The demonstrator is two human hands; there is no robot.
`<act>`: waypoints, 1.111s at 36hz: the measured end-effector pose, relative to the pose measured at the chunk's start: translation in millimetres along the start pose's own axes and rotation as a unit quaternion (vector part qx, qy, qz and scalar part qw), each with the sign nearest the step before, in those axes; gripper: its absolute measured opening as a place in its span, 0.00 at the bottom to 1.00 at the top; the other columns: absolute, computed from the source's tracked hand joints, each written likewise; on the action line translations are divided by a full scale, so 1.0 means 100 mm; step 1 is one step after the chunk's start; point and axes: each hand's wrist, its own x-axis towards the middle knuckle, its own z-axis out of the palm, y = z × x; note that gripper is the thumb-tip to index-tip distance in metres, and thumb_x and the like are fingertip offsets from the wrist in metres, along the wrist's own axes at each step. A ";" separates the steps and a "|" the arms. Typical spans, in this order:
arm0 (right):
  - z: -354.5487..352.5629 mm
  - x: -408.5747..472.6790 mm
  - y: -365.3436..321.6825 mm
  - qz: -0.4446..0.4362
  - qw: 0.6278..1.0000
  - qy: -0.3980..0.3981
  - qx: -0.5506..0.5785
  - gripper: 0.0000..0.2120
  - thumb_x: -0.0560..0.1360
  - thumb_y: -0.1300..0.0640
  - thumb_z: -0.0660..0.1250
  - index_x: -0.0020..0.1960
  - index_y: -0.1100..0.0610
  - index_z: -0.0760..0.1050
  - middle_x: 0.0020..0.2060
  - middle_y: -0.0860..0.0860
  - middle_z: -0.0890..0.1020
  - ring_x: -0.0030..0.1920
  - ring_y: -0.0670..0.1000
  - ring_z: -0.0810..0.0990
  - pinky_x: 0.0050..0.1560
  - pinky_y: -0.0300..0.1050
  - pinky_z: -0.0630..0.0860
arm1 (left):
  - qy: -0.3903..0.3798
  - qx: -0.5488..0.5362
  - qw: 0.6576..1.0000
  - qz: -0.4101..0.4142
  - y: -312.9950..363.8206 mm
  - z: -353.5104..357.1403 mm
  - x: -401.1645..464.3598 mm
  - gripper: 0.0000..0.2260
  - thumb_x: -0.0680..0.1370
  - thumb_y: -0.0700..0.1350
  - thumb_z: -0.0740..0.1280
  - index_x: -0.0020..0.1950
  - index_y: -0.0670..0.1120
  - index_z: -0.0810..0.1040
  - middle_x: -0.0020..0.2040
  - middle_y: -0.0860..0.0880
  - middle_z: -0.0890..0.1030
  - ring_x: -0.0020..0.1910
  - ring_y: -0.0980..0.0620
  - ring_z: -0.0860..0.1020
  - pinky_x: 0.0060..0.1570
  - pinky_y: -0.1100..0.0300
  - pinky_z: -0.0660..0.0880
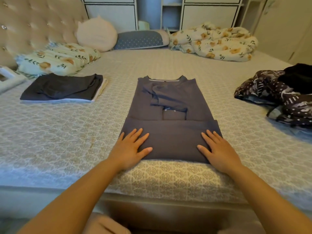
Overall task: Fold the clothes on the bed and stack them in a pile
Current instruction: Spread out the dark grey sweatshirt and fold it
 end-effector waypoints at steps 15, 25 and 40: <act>-0.39 -0.18 0.11 -0.113 0.964 -0.014 -0.240 0.26 0.80 0.53 0.58 0.77 0.48 0.55 0.73 0.49 0.65 0.71 0.50 0.65 0.72 0.45 0.58 | 0.011 0.191 0.980 0.051 -0.15 -0.40 -0.18 0.25 0.80 0.42 0.59 0.76 0.54 0.59 0.75 0.54 0.64 0.68 0.50 0.70 0.61 0.55 0.71; -1.16 -0.26 0.04 -0.018 0.980 -0.196 -0.038 0.14 0.77 0.64 0.62 0.36 0.49 0.73 0.34 0.48 0.76 0.36 0.48 0.71 0.37 0.42 0.65 | -0.080 -0.039 0.996 0.028 -0.19 -1.01 -0.31 0.07 0.79 0.38 0.63 0.50 0.45 0.81 0.43 0.45 0.81 0.43 0.46 0.77 0.42 0.56 0.70; -1.01 0.12 0.36 0.131 0.875 -0.103 0.455 0.18 0.76 0.39 0.60 0.55 0.51 0.77 0.51 0.45 0.82 0.53 0.49 0.78 0.54 0.50 0.70 | 0.016 -0.532 0.825 -0.191 -0.07 -0.94 0.12 0.14 0.76 0.59 0.66 0.55 0.51 0.77 0.50 0.52 0.81 0.46 0.54 0.79 0.38 0.60 0.72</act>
